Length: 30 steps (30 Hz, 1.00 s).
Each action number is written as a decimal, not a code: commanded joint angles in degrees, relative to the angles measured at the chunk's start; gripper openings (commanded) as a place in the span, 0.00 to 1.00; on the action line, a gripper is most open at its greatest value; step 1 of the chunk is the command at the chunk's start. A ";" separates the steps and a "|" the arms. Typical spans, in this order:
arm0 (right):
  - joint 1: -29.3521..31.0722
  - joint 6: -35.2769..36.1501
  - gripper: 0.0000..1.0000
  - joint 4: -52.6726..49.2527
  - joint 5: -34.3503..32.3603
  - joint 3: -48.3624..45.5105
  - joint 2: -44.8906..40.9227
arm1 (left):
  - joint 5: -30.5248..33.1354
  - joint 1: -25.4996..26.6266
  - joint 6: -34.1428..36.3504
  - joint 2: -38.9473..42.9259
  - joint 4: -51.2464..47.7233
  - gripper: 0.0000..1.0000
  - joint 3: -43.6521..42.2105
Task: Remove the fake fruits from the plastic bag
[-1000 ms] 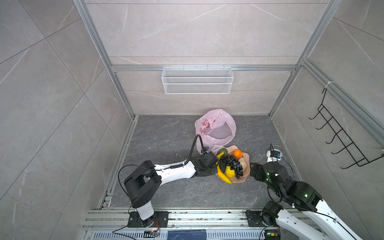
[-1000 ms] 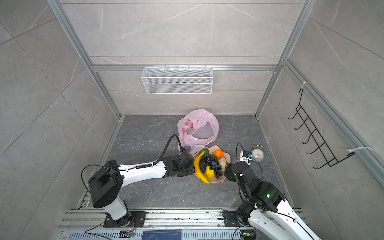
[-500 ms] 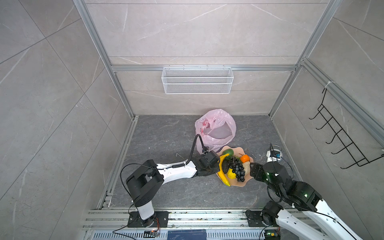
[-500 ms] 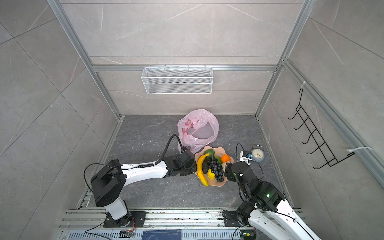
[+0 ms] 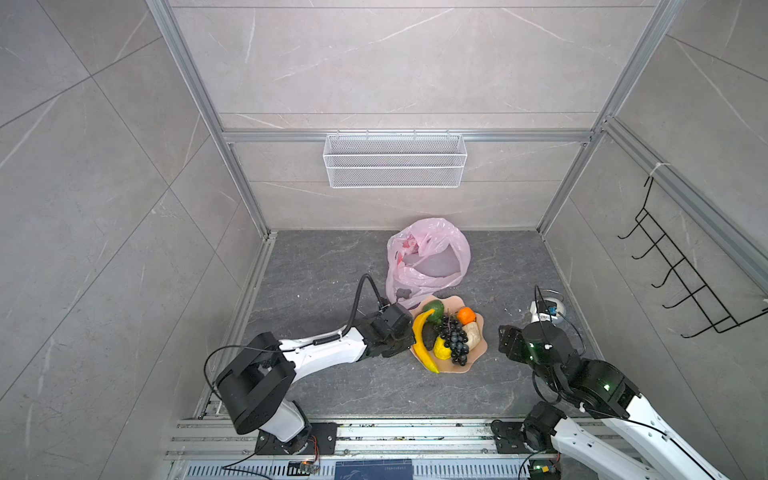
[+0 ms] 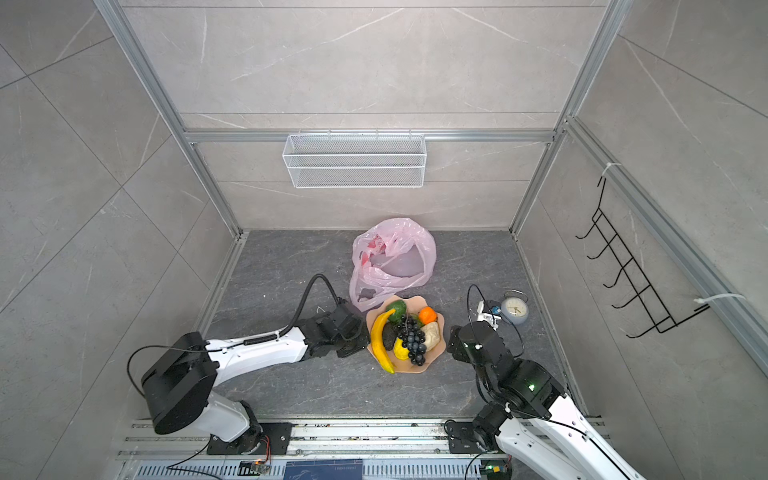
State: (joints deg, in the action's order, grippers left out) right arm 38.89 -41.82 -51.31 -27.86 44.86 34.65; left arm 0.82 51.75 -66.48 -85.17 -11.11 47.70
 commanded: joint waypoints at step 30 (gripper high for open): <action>-0.22 1.04 0.78 -2.11 -3.31 5.83 6.57 | 3.66 -13.41 11.26 23.74 -20.29 0.40 -11.90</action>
State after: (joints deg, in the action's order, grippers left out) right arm 38.89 -41.80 -50.89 -29.19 48.82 41.63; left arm 2.44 38.85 -57.32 -63.29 -27.99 34.81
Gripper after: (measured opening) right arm 0.782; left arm 0.398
